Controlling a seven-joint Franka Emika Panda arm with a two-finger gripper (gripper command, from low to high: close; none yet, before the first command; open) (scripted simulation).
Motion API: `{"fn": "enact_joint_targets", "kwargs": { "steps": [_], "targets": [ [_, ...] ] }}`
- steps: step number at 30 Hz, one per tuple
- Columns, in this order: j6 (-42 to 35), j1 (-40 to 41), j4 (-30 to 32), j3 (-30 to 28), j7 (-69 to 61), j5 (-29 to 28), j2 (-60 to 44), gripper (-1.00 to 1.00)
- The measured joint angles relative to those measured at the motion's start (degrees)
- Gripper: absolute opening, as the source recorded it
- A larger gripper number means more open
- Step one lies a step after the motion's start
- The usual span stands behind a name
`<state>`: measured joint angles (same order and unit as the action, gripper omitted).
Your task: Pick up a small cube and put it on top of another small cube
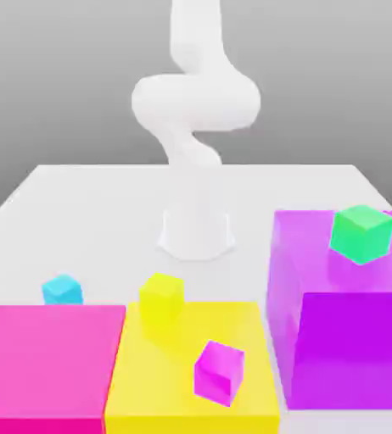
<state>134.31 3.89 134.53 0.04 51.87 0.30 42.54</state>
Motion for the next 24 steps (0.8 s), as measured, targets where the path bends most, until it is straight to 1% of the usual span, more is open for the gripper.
{"fn": "enact_joint_targets", "kwargs": {
  "steps": [14, 24],
  "targets": [
    [14.2, 21.3, 15.4, 0.4, 34.5, 0.9, -18.5, 0.00],
    [24.3, 34.5, 26.3, -1.3, 60.1, -0.1, -31.6, 0.00]
  ]
}}
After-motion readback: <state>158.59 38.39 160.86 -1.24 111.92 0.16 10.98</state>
